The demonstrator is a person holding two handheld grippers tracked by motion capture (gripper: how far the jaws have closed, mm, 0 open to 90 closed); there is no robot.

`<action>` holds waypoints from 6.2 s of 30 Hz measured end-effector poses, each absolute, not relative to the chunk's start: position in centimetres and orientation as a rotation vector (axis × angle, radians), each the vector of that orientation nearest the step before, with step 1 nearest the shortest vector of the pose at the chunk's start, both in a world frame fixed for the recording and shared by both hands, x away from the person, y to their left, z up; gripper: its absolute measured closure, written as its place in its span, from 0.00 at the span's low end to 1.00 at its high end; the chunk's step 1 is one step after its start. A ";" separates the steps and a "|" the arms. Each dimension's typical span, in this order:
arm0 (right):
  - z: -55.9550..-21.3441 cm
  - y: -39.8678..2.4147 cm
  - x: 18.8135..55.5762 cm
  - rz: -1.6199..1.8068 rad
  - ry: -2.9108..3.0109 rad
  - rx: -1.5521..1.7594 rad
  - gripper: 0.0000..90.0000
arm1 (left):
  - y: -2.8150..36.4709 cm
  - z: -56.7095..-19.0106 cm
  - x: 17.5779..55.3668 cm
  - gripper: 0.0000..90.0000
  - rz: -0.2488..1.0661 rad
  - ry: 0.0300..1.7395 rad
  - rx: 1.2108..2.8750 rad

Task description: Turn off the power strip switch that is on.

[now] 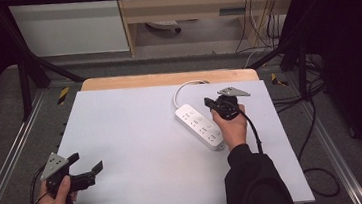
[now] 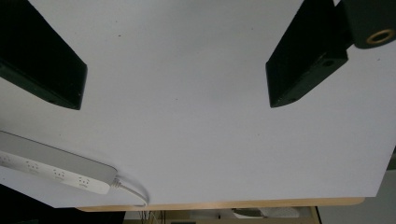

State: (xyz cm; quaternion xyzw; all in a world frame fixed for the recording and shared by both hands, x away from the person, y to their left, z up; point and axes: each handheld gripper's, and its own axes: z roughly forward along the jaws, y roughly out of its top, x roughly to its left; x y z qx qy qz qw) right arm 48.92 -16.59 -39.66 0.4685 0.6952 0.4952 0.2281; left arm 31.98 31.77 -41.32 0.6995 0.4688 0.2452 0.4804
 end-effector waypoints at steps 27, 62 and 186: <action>-41.2 -14.3 48.4 1.263 2.042 1.263 1.00 | 31.9 -41.3 32.0 0.06 0.606 1.141 1.706; -42.9 -14.0 47.9 1.206 2.030 1.332 1.00 | 31.9 -41.3 32.0 0.06 0.602 1.142 1.705; -43.7 -12.7 48.4 1.037 2.054 1.283 1.00 | 31.7 -41.2 32.0 0.06 0.595 1.129 1.705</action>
